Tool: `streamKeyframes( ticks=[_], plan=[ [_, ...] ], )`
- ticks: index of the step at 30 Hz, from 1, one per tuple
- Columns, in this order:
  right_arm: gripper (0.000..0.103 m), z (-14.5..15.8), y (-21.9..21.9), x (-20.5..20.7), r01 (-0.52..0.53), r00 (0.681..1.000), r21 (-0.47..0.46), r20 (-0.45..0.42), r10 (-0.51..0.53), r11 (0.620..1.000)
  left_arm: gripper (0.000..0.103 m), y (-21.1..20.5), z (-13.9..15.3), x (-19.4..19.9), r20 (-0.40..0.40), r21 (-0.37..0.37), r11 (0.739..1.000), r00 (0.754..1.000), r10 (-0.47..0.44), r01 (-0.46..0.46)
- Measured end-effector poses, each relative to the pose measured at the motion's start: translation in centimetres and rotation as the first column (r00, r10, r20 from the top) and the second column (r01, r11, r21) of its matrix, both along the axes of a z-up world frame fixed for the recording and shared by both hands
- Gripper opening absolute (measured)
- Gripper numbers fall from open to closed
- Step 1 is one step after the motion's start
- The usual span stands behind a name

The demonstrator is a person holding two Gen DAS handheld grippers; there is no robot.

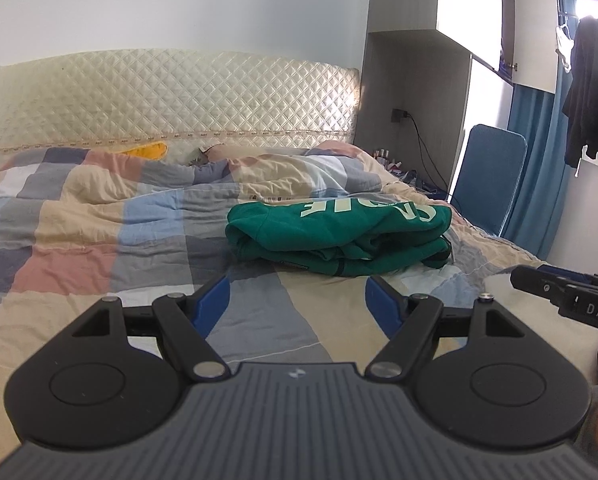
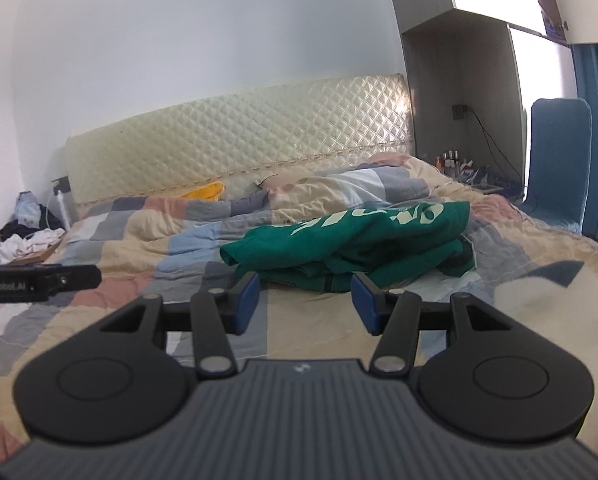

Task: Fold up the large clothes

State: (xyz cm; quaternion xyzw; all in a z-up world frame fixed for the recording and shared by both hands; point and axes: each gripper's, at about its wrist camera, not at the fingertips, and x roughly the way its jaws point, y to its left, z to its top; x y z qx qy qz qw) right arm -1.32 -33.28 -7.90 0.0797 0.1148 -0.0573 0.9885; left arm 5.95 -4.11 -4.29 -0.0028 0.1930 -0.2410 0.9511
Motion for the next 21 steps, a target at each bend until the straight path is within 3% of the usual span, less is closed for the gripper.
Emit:
streamKeyframes(
  ticks=[21],
  plan=[
    [0.055,-0.41,0.73,0.01,0.034,0.999,-0.052,-0.013,-0.035,0.998,0.083,-0.09,-0.03,-0.52,-0.011,0.018,0.999,0.999,0.033,-0.032]
  ],
)
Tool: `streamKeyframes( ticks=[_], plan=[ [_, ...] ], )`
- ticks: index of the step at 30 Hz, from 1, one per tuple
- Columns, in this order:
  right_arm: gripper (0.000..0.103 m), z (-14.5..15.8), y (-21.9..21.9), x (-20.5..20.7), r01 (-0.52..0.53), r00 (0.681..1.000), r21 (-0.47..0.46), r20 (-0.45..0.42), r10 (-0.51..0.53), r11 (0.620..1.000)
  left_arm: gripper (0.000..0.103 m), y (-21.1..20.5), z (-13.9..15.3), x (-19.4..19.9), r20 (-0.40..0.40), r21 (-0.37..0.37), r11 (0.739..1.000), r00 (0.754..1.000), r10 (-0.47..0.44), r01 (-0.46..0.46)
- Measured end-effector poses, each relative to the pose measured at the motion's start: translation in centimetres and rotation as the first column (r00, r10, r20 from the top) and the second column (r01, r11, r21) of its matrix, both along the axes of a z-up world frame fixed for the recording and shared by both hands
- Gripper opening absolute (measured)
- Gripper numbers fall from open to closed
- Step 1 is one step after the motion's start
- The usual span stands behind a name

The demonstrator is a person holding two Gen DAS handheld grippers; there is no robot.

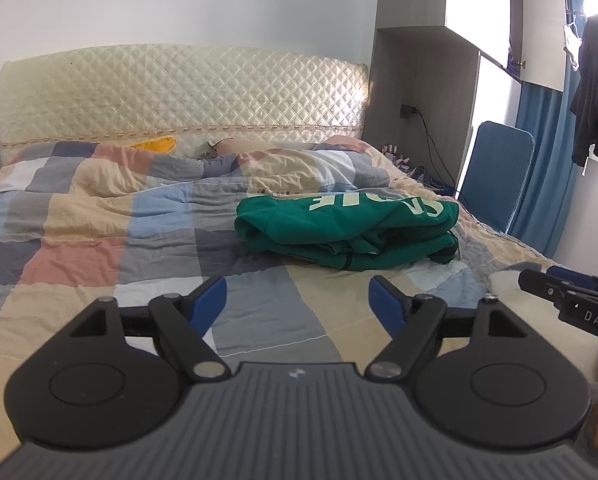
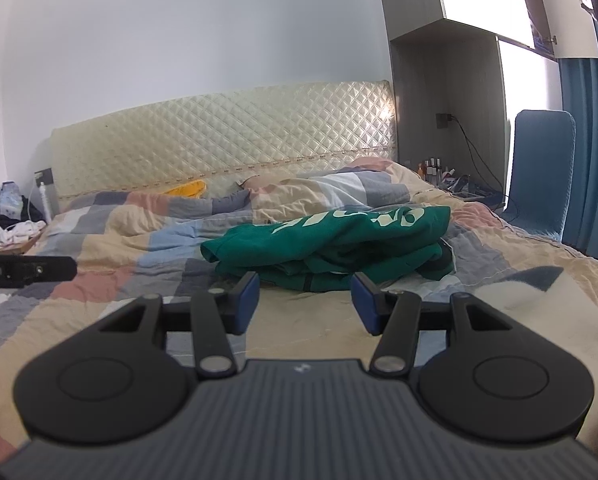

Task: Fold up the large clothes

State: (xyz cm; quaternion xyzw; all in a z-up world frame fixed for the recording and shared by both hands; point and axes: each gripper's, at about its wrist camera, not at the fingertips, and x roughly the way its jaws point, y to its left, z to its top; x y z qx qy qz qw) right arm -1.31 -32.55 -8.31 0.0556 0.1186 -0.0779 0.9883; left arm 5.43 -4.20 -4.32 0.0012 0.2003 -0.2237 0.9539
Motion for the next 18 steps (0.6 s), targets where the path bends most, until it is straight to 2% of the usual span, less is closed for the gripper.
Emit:
streamKeyframes(
  ticks=[7,16,17,18],
  plan=[
    [0.055,-0.07,0.34,0.11,-0.007,1.0,-0.021,-0.008,0.007,1.0,0.085,-0.01,-0.06,0.11,-0.008,-0.007,1.0,1.0,0.002,-0.002],
    [0.054,-0.21,0.36,0.19,-0.009,1.0,-0.011,-0.012,0.009,1.0,0.096,-0.34,0.14,-0.2,0.008,0.0,1.0,1.0,0.012,-0.012],
    [0.056,-0.23,0.26,0.21,-0.005,1.0,-0.008,-0.011,0.005,1.0,0.097,-0.32,0.17,-0.19,0.011,0.004,1.0,1.0,0.016,-0.016],
    [0.063,-0.25,0.17,0.19,0.001,1.0,-0.005,-0.01,-0.001,1.0,0.098,-0.31,0.23,-0.19,0.013,0.009,1.0,1.0,0.015,-0.015]
  ],
)
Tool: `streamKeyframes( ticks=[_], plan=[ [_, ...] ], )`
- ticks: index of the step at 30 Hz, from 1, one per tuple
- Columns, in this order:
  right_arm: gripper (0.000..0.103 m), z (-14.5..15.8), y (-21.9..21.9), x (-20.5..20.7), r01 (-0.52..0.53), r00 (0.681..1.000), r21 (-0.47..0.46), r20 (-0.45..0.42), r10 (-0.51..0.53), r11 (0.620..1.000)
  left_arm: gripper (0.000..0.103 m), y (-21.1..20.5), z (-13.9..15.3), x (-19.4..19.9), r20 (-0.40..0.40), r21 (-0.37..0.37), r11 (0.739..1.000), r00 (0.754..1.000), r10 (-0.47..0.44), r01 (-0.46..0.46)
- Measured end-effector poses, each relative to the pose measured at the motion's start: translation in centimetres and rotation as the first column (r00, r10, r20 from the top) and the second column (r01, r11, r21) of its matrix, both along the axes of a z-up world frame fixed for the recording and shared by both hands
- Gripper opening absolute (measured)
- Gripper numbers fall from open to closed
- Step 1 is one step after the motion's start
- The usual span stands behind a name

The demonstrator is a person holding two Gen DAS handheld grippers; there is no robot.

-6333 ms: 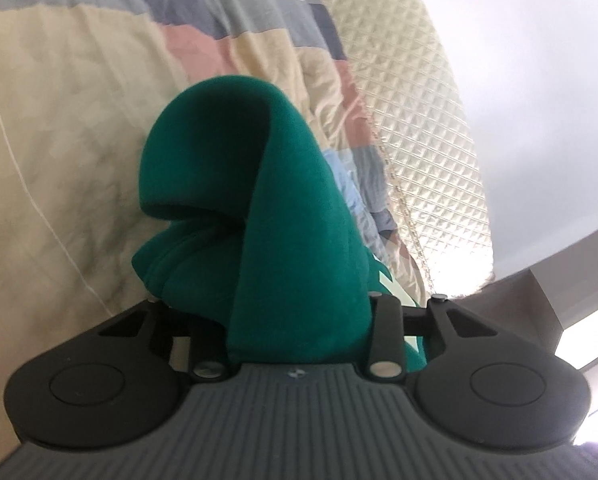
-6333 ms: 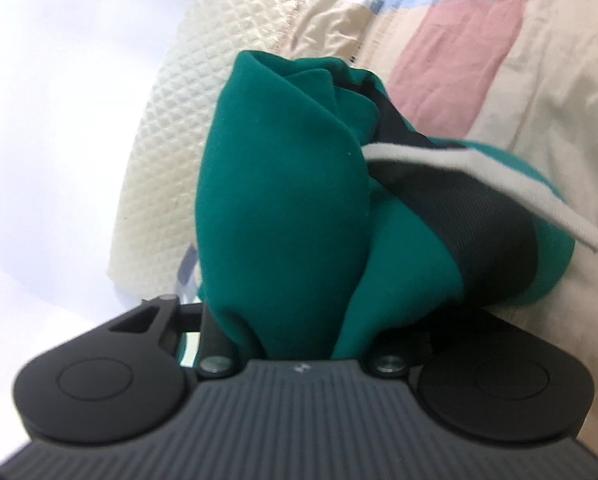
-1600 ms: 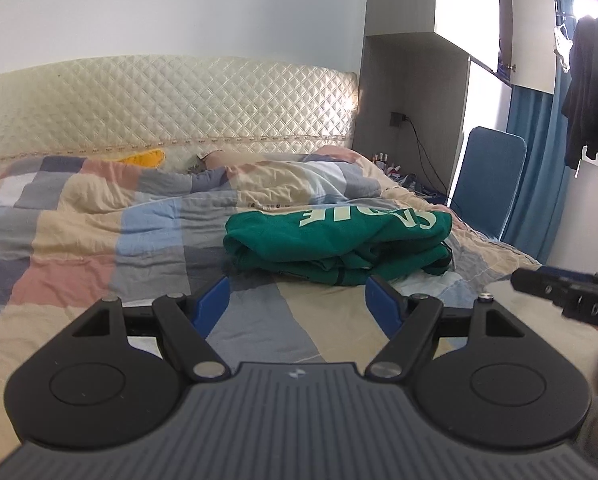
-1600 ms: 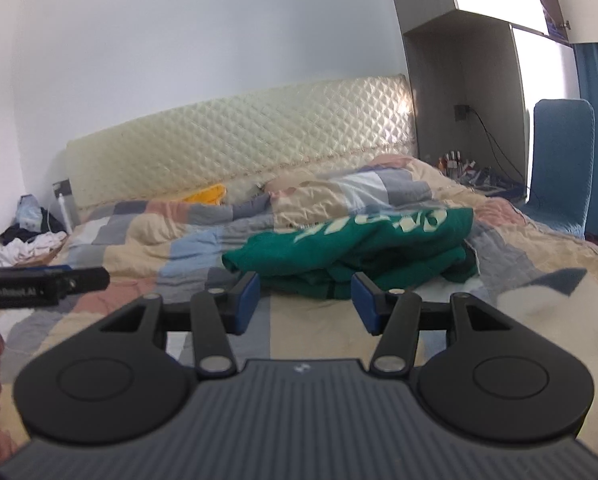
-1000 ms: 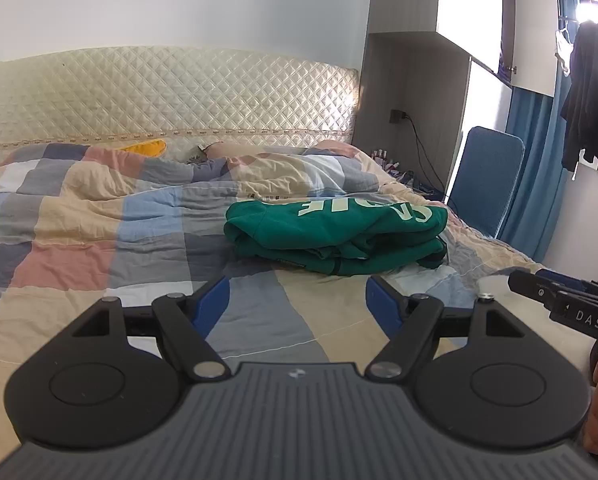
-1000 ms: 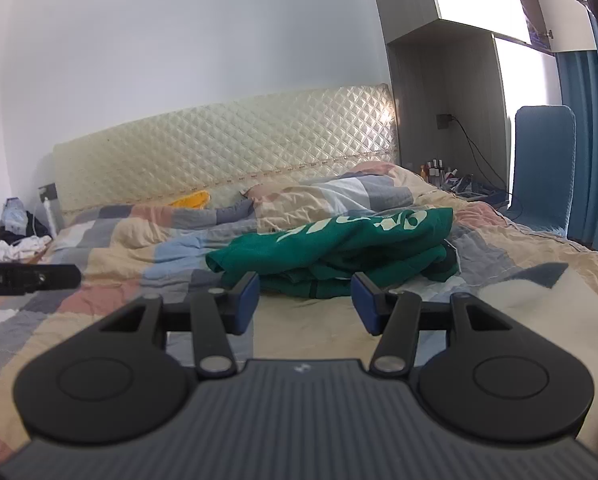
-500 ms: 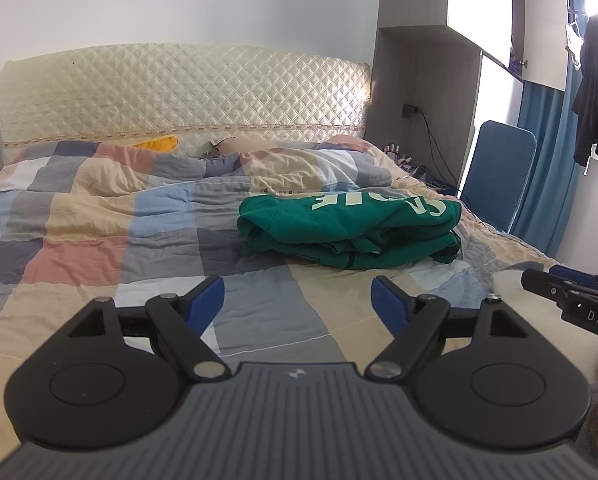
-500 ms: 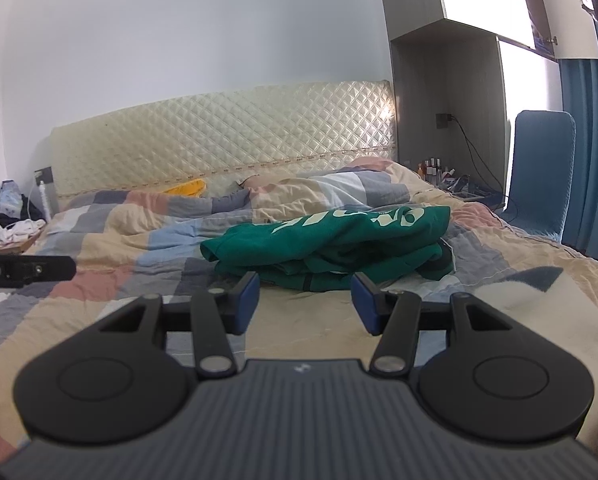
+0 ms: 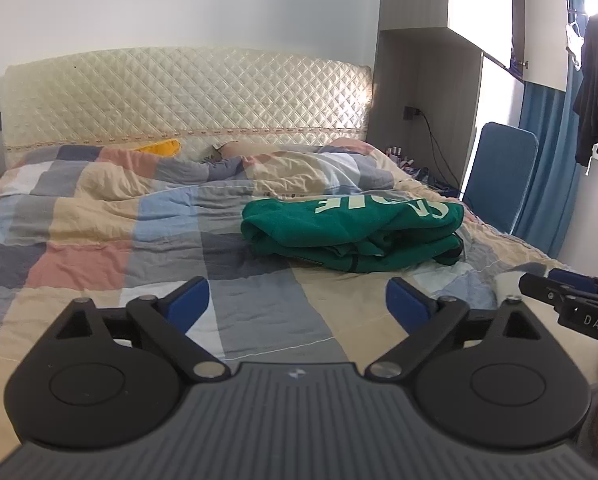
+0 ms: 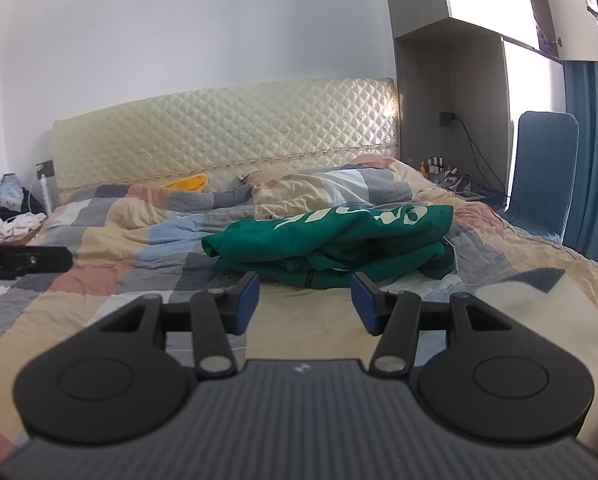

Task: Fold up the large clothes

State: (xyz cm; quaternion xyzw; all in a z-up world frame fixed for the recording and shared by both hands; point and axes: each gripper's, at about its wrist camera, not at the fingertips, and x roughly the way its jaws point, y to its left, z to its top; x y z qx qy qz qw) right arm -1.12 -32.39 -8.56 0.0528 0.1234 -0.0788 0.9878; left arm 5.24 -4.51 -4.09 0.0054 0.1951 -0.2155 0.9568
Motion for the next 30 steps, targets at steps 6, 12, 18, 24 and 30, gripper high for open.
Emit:
streamKeyframes(
  ticks=[6,12,18,24,30],
  plan=[
    [0.071,-0.01,-0.02,-0.14,0.012,1.0,-0.009,0.001,-0.012,1.0,0.101,-0.18,0.08,-0.31,0.005,0.019,1.0,1.0,0.008,-0.008],
    [0.103,0.13,0.08,-0.46,0.023,1.0,-0.017,0.021,-0.023,1.0,0.102,-0.58,0.11,-0.67,0.011,0.041,0.999,1.0,-0.003,0.002],
    [0.103,0.06,-0.12,-0.23,0.021,1.0,-0.02,0.016,-0.021,1.0,0.103,-0.6,0.19,-0.58,0.008,0.043,0.999,1.0,0.001,-0.002],
    [0.103,-0.03,-0.08,-0.23,0.022,1.0,-0.017,0.014,-0.022,1.0,0.103,-0.68,0.35,-0.69,0.01,0.064,0.998,1.0,-0.003,0.003],
    [0.103,-0.06,0.17,-0.28,0.019,1.0,-0.026,0.012,-0.019,0.999,0.103,-0.49,0.35,-0.41,-0.003,0.062,0.998,1.0,0.001,0.0]
  ],
)
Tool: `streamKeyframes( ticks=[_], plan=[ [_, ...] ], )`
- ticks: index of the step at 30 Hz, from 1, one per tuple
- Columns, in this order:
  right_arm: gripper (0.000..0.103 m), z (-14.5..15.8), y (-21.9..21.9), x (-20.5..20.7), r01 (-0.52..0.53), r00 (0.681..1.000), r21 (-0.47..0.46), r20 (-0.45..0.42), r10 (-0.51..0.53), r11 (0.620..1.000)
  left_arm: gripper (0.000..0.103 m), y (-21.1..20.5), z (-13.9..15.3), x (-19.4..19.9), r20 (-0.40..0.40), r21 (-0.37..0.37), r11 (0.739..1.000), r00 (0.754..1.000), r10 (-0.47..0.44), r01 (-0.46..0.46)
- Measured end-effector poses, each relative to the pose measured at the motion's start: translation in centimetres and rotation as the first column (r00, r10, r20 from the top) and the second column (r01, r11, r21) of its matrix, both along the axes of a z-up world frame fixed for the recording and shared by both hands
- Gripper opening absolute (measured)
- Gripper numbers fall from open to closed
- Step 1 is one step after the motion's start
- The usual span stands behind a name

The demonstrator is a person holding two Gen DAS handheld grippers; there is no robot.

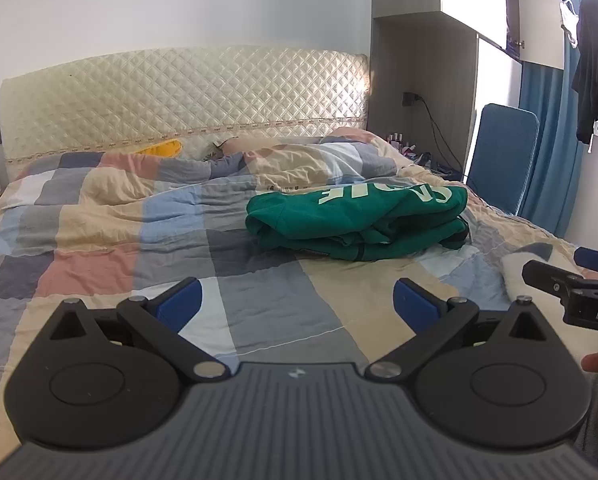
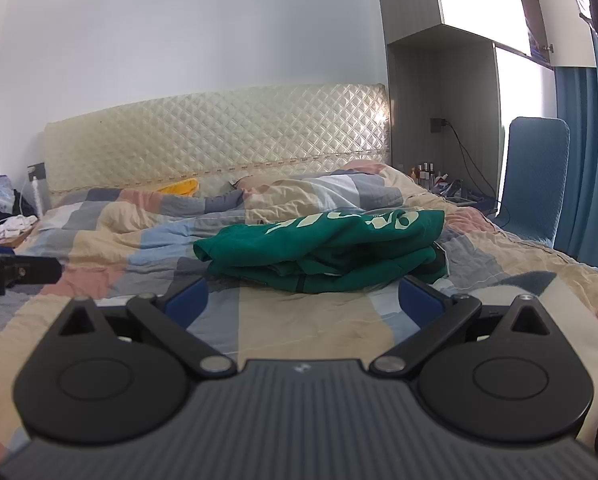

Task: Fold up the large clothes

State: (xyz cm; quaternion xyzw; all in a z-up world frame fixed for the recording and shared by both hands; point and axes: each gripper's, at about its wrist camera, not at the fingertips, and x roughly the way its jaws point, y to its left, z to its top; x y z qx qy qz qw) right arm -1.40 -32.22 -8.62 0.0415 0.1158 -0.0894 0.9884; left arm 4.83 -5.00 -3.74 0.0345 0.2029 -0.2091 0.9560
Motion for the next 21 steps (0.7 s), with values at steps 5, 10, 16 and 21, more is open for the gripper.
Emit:
streamKeyframes(
  ticks=[5,10,16,21],
  plan=[
    [0.103,-0.07,0.03,0.29,-0.008,1.0,-0.003,-0.017,0.007,1.0,0.103,0.26,0.06,0.06,-0.003,-0.01,1.0,1.0,0.012,-0.012],
    [0.103,-0.01,0.03,0.3,-0.008,1.0,-0.001,-0.014,0.008,1.0,0.103,0.44,0.01,0.2,-0.007,-0.01,1.0,1.0,0.009,-0.009],
    [0.103,-0.05,-0.03,0.27,-0.01,1.0,0.0,-0.014,0.01,1.0,0.103,0.33,-0.1,0.23,-0.007,-0.005,1.0,1.0,0.017,-0.017],
    [0.103,-0.03,0.01,0.26,-0.01,1.0,0.003,-0.016,0.01,1.0,0.103,0.12,-0.01,0.03,0.0,-0.006,1.0,1.0,0.014,-0.014]
  ],
)
